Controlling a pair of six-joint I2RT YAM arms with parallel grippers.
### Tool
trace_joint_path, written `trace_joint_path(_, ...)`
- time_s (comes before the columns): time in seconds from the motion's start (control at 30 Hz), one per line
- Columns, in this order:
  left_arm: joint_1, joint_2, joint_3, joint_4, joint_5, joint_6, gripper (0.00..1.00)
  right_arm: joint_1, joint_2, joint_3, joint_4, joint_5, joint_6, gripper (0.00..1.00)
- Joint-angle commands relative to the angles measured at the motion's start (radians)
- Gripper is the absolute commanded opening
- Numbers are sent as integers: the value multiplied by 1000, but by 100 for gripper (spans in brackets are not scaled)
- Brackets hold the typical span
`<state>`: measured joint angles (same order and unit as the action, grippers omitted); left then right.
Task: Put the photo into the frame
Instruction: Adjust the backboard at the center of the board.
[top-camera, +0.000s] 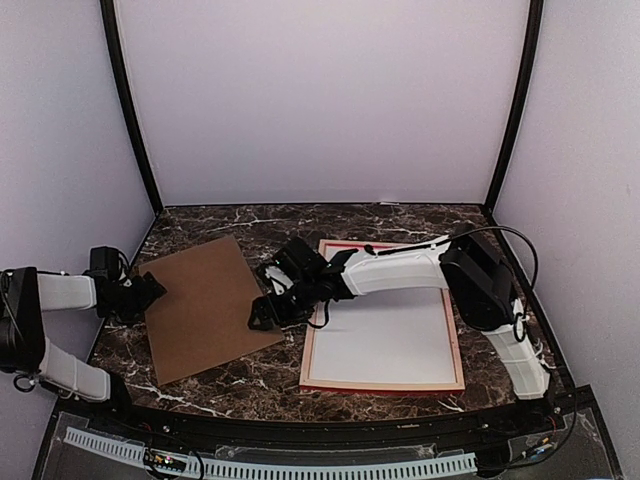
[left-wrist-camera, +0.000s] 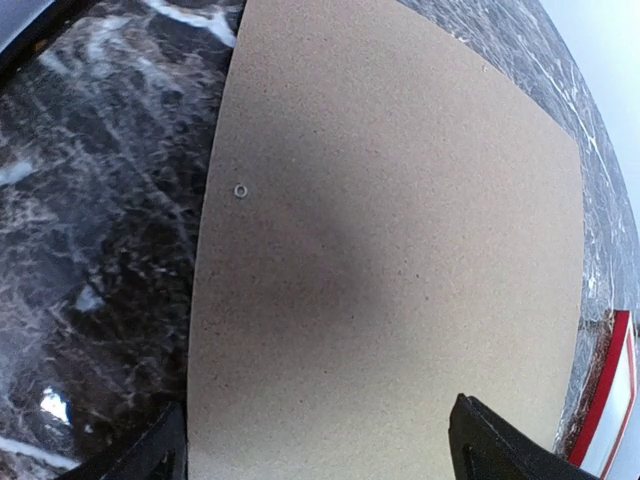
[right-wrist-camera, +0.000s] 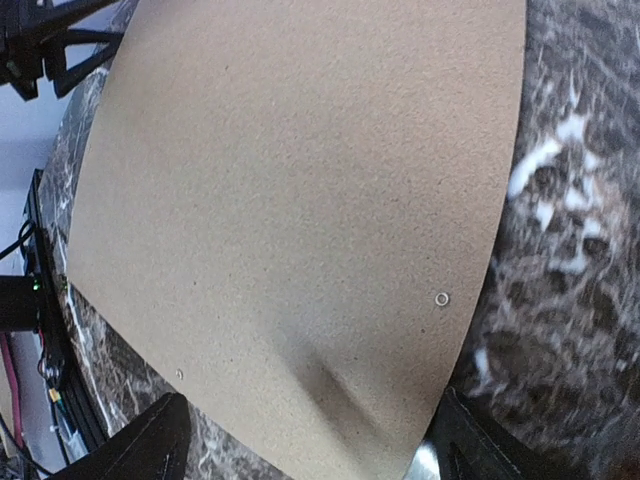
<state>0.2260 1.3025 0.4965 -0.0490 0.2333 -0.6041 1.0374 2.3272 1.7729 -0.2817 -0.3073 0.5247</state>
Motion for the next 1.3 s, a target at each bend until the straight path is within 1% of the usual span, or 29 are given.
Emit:
trace_joint_path(0.0,-82,67,-9,-39,124,-6,93,59,-91,-111,51,-79,29,84)
trace_joint_path(0.17,-204,106,62,-31,86,-8,93,76,-178,-204,67,-74,31,84)
trace_joint_path(0.27,-249,125,101,-38,65,-2,93,65,-201,-214,37,5,30,87)
trace_joint_path(0.4,-258,114,128,-72,9,23,93,23,-194,-203,13,74,52,91)
trace_joint_path(0.5,-258,85,135,-106,-78,48,93,-4,-169,-172,-4,113,60,93)
trace_joint_path(0.67,-258,60,118,-117,-132,46,94,-31,-104,-94,-24,121,65,94)
trace_joint_path(0.93,-258,45,106,-135,-165,43,95,-48,-26,-5,-32,133,74,94)
trace_joint_path(1.1,-258,46,97,-152,-156,44,95,-52,0,10,-19,110,87,94)
trace_joint_path(1.27,-258,60,73,-140,-86,45,94,-54,6,8,2,84,99,94)
